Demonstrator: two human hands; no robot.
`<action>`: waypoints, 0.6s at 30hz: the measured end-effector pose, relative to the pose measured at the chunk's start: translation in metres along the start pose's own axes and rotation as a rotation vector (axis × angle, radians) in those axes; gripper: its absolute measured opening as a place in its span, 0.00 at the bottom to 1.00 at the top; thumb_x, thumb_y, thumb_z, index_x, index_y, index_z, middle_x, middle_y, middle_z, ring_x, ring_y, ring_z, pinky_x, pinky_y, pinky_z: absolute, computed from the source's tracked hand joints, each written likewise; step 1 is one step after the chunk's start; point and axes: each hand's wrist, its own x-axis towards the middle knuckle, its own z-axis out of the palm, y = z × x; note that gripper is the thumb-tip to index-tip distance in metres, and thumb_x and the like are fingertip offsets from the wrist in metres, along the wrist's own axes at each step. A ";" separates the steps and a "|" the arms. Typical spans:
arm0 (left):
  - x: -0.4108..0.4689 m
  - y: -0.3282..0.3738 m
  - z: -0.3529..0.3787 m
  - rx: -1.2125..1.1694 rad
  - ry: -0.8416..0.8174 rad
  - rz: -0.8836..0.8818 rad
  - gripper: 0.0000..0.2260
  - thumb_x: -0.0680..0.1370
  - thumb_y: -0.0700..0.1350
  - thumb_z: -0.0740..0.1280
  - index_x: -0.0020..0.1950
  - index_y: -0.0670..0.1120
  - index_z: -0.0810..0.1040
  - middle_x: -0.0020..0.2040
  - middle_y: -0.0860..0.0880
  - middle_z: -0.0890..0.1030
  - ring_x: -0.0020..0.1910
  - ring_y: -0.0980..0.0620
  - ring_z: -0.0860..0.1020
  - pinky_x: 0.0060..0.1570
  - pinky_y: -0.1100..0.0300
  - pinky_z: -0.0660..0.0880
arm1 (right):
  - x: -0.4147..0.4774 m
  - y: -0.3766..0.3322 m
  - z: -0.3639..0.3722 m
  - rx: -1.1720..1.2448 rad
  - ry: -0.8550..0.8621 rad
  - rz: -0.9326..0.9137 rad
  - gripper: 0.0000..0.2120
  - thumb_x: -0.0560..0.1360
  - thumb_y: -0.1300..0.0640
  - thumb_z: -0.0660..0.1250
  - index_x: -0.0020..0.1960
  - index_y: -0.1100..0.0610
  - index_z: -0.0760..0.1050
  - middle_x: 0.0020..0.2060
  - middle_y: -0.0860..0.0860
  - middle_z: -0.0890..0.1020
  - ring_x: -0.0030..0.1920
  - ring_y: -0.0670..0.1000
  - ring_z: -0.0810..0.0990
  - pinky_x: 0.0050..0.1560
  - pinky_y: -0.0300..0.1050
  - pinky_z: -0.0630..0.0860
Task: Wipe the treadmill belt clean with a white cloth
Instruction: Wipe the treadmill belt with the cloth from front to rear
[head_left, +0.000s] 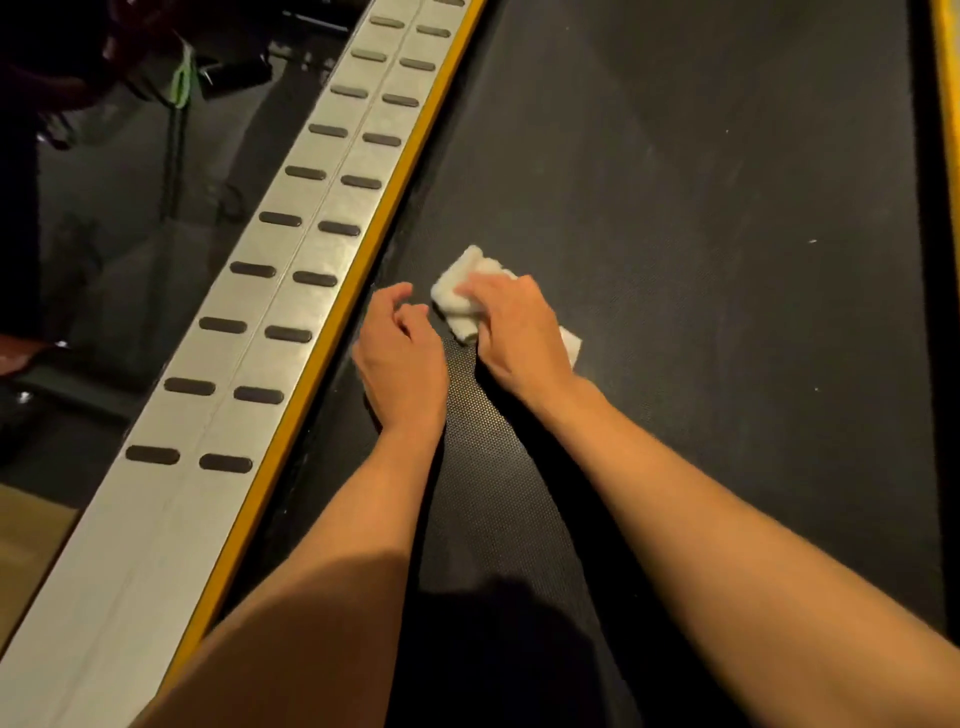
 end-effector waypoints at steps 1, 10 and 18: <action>0.004 0.001 -0.005 0.011 0.028 0.011 0.12 0.80 0.42 0.58 0.59 0.49 0.78 0.52 0.53 0.82 0.53 0.54 0.77 0.52 0.77 0.59 | -0.021 -0.003 0.002 0.018 -0.030 -0.078 0.19 0.69 0.59 0.54 0.52 0.57 0.80 0.49 0.55 0.82 0.48 0.61 0.77 0.55 0.54 0.72; -0.032 -0.006 0.005 0.180 -0.102 0.259 0.13 0.77 0.38 0.60 0.59 0.47 0.79 0.53 0.49 0.81 0.56 0.48 0.75 0.57 0.58 0.66 | -0.128 0.029 -0.056 0.089 -0.119 -0.131 0.21 0.68 0.63 0.57 0.57 0.58 0.81 0.55 0.52 0.83 0.56 0.51 0.78 0.64 0.40 0.68; -0.087 -0.018 0.027 0.421 -0.507 0.590 0.19 0.73 0.32 0.60 0.62 0.41 0.76 0.65 0.43 0.76 0.68 0.45 0.71 0.74 0.51 0.56 | -0.176 0.028 -0.046 -0.015 -0.168 0.068 0.23 0.70 0.64 0.58 0.61 0.54 0.79 0.60 0.49 0.81 0.61 0.51 0.76 0.65 0.48 0.69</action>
